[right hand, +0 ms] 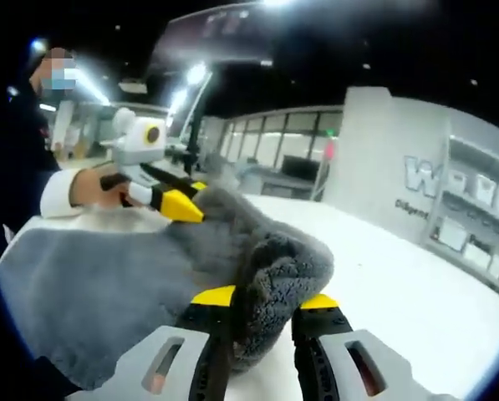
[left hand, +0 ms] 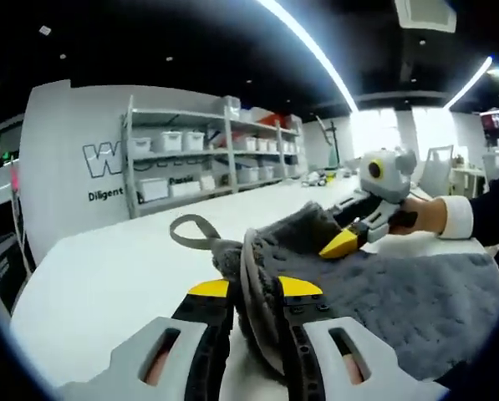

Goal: Open the folded towel by lifting each exposed corner and separating the folded layers until the towel lies flat within the target outline without major curled edges

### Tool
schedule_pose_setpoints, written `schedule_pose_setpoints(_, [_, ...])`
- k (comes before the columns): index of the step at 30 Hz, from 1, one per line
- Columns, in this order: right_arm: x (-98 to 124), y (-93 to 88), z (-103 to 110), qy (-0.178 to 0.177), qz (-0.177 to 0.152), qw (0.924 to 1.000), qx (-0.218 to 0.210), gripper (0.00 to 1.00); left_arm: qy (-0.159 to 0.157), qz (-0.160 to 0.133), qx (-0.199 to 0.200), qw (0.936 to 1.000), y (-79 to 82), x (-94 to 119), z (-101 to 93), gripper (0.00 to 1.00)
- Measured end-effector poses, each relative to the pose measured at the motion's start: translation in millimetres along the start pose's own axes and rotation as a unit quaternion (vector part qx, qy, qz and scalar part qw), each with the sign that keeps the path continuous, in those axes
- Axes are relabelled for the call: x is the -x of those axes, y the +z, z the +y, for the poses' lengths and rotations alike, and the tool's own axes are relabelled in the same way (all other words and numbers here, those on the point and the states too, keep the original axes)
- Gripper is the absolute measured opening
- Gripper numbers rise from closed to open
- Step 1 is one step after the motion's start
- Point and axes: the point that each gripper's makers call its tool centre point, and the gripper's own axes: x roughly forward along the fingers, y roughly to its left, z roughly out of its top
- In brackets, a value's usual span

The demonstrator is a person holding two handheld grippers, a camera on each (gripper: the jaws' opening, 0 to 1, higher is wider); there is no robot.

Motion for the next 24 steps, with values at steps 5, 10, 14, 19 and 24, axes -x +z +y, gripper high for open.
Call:
schedule_pose_setpoints(5, [1,0.7,-5,-0.011,0.000,0.9999,0.009,0.28,0.006,0.007,0.003,1.0000,-2.9,0,0.5,0.18])
schedule_pose_setpoints(10, [5,1.1,-9,-0.012,-0.006,0.9999,0.000,0.31,0.012,0.014,-0.001,0.9998,-5.9,0,2.0,0.18])
schedule_pose_setpoints(14, [8,1.7,-13,-0.015,-0.013,0.9998,-0.010,0.34,0.013,0.013,-0.002,0.9998,-5.9,1,2.2,0.19])
schedule_pose_setpoints(19, [12,2.2,-19,-0.028,-0.016,0.9994,-0.014,0.35,0.019,0.019,-0.007,0.9996,-8.6,1,4.3,0.22])
schedule_pose_setpoints(24, [14,5.7,-16,-0.028,-0.025,0.9993,-0.006,0.17,0.023,0.018,-0.008,0.9995,-8.3,2,6.7,0.24])
